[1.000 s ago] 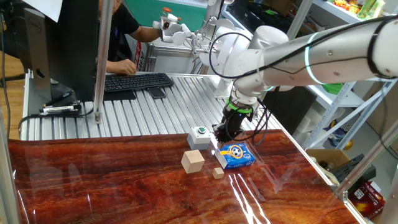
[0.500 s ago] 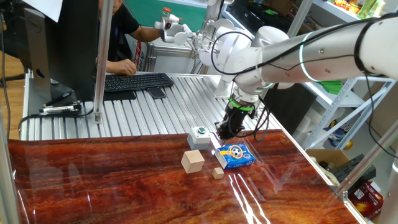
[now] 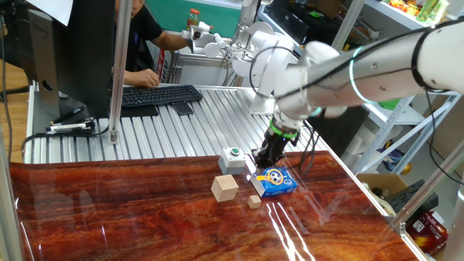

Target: Remove the bubble ring from the ball

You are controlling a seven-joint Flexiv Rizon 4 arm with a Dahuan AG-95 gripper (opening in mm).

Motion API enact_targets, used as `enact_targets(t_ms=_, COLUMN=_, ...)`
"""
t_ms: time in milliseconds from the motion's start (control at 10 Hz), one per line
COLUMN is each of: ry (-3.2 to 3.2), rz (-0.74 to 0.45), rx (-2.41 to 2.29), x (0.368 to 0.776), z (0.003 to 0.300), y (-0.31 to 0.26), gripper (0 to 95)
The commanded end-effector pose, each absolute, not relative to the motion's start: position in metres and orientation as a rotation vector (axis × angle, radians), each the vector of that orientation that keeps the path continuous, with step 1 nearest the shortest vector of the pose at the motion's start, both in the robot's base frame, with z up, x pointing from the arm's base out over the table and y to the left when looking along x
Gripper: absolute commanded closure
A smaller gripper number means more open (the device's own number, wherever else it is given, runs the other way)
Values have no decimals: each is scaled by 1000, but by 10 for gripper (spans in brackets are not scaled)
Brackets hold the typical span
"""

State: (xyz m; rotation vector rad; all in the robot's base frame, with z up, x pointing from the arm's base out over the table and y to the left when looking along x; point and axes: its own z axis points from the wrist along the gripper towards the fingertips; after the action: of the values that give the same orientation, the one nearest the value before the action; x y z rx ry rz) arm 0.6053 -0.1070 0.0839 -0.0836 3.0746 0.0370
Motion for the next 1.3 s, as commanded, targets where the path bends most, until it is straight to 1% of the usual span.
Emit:
enact_targets(t_ms=100, ry=3117, rz=48, rx=-98, x=610, z=83, y=-108, gripper=950)
enact_targets(t_ms=1000, ry=3172, rz=72, rx=-53, x=608, z=87, y=-109, gripper=950)
enact_targets(t_ms=1300, ry=3187, rz=95, rx=-49, x=605, z=96, y=-106, gripper=950)
